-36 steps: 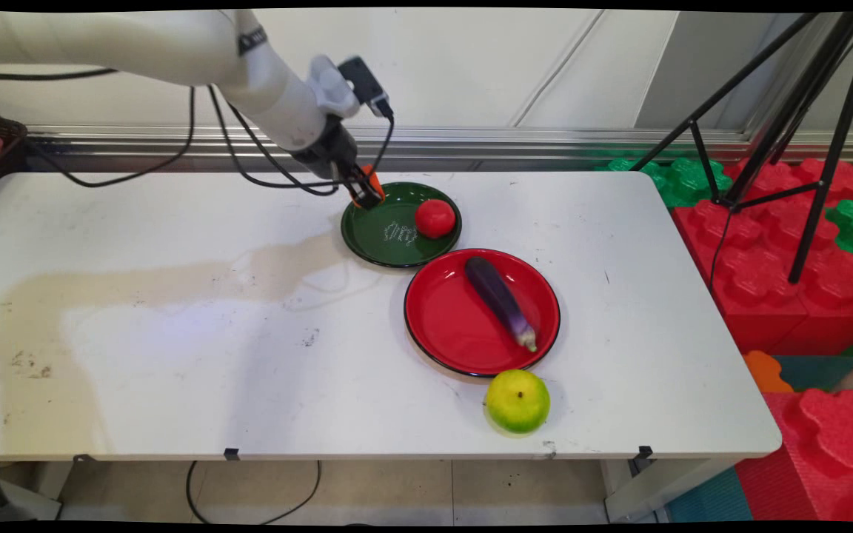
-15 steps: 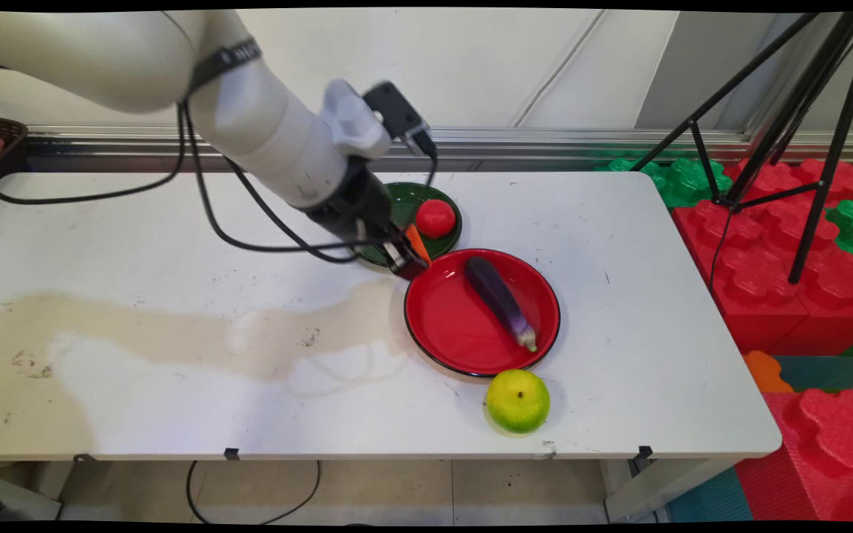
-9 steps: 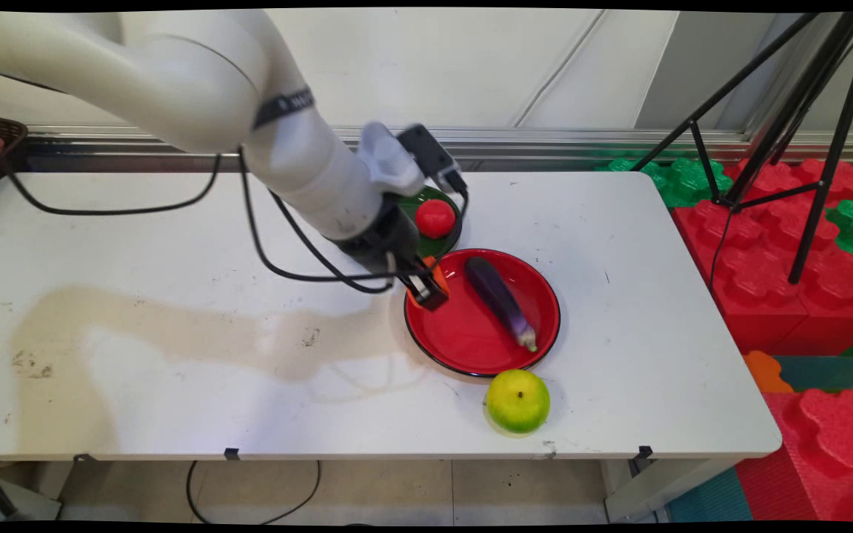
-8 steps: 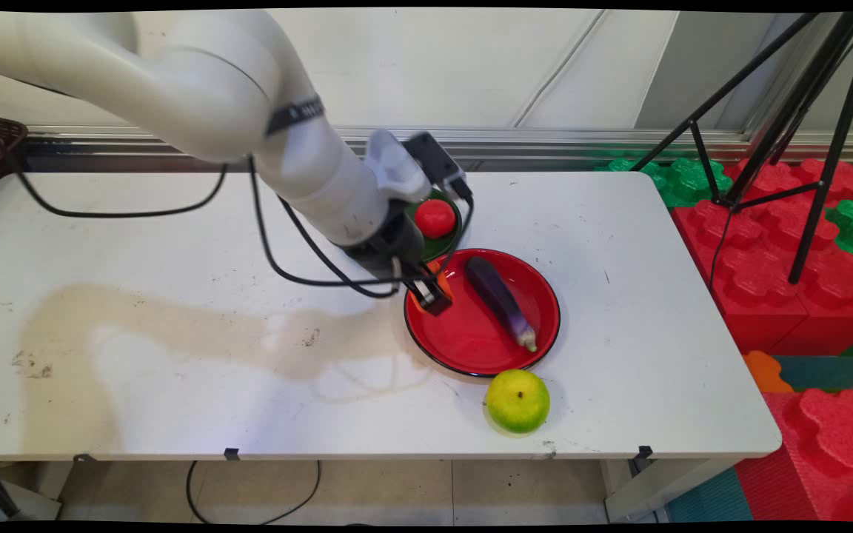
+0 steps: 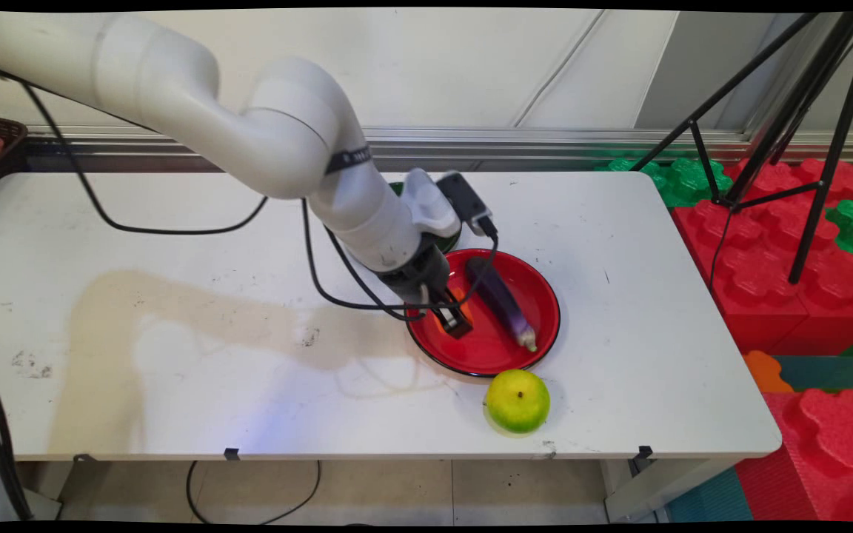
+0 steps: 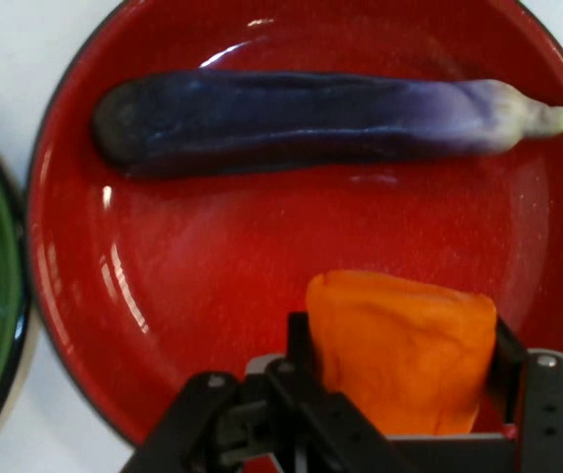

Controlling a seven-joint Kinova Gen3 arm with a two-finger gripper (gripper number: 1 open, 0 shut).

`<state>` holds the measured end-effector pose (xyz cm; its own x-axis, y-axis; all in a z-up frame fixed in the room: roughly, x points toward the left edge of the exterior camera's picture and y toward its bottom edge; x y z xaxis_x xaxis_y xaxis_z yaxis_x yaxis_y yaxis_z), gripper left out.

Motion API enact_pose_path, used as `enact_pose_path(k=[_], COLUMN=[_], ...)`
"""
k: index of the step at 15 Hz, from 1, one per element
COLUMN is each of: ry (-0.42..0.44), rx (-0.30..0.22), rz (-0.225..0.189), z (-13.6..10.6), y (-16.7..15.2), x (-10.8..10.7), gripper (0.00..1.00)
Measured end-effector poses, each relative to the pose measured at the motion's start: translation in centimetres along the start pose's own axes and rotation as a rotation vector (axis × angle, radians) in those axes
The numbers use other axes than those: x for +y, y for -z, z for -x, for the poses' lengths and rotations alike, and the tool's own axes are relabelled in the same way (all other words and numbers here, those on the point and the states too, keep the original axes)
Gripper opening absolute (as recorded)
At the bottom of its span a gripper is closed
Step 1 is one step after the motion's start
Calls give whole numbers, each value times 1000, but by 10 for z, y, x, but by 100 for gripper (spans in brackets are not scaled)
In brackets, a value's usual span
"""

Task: Place the picked object on the red plate

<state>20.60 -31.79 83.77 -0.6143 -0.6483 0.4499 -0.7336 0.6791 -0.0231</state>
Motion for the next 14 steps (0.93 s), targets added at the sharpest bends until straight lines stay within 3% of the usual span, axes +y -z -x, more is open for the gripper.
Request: enact_pose_path(k=[10, 11, 14], ry=[-55, -60, -76], rx=[-16, -16, -16], rz=[51, 52, 56], z=[-4, -4, -4], y=[-44, -46, -51], x=[-4, -5, -6], gripper=[0, 100, 100])
